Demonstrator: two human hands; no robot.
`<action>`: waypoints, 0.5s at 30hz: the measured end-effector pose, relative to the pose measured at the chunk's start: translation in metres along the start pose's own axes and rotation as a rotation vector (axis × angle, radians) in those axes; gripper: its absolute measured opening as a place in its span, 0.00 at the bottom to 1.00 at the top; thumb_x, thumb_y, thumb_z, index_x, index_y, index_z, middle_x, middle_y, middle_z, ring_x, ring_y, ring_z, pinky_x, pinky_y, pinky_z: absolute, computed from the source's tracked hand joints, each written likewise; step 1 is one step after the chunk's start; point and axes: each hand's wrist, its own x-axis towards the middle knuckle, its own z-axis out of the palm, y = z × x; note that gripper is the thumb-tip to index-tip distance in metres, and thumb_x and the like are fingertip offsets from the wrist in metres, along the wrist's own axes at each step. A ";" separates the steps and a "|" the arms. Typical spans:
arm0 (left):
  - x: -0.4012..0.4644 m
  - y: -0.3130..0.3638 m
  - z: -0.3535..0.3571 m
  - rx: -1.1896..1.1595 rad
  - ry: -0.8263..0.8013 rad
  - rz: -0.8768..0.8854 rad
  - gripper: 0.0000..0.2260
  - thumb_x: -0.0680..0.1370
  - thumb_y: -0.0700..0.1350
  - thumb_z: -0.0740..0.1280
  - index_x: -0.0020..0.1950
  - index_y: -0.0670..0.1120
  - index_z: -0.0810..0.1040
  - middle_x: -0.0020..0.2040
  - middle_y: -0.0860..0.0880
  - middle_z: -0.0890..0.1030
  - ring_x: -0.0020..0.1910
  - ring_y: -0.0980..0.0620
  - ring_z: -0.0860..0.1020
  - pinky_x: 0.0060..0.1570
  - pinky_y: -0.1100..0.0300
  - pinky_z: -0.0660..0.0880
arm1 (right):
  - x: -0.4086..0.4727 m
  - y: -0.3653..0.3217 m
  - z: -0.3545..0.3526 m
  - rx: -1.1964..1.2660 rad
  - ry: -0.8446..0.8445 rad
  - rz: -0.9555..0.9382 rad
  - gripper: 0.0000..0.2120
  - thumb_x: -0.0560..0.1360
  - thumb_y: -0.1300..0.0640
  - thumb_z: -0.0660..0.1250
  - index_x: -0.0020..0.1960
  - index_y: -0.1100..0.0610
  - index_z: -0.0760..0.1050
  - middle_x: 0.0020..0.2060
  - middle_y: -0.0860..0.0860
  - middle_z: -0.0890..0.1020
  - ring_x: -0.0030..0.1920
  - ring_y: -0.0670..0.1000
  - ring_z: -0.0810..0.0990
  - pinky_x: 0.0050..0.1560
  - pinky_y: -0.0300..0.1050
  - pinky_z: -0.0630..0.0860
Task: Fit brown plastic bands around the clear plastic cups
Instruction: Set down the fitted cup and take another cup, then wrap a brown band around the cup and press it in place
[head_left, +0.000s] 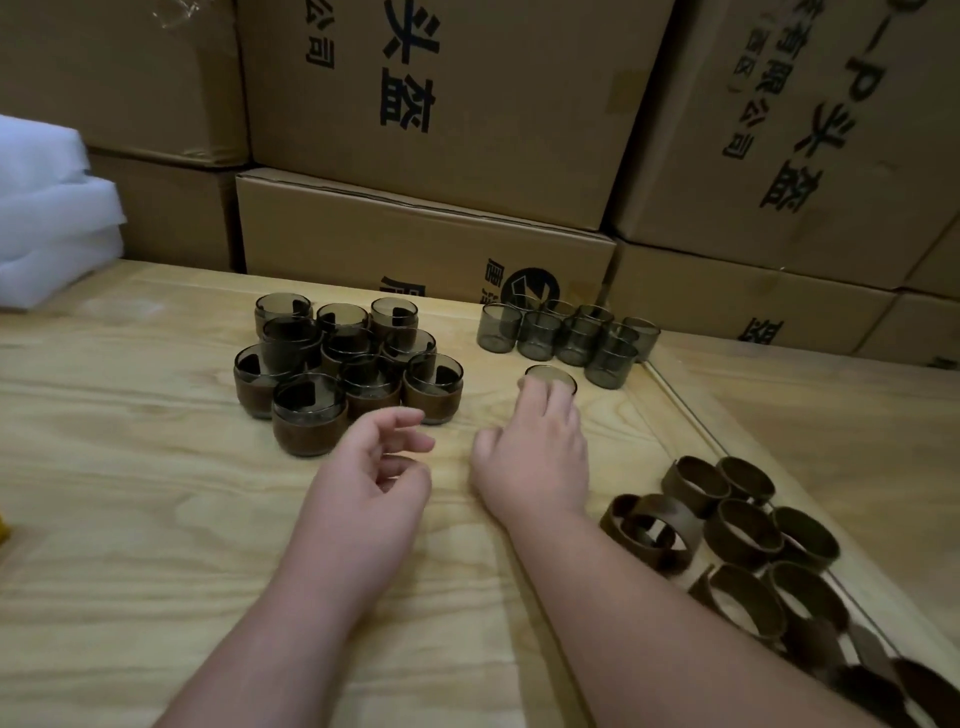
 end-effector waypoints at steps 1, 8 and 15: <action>0.001 -0.002 0.001 0.035 -0.030 0.021 0.22 0.78 0.33 0.68 0.58 0.62 0.76 0.53 0.57 0.83 0.52 0.61 0.80 0.50 0.66 0.76 | -0.014 -0.001 -0.006 0.054 -0.015 -0.018 0.29 0.75 0.49 0.63 0.74 0.51 0.61 0.71 0.51 0.66 0.70 0.53 0.68 0.69 0.51 0.70; 0.001 -0.010 0.003 0.294 -0.176 0.073 0.36 0.73 0.40 0.71 0.75 0.64 0.64 0.67 0.63 0.72 0.43 0.76 0.72 0.41 0.82 0.66 | -0.082 0.011 -0.042 0.427 0.091 -0.025 0.28 0.74 0.50 0.62 0.74 0.47 0.63 0.72 0.43 0.65 0.73 0.46 0.64 0.73 0.45 0.63; 0.002 -0.016 0.007 0.422 -0.198 0.090 0.43 0.69 0.57 0.78 0.79 0.65 0.59 0.66 0.68 0.72 0.69 0.65 0.67 0.62 0.69 0.64 | -0.072 0.014 -0.038 0.607 -0.042 0.050 0.15 0.75 0.44 0.59 0.57 0.44 0.78 0.65 0.39 0.72 0.69 0.41 0.67 0.63 0.40 0.64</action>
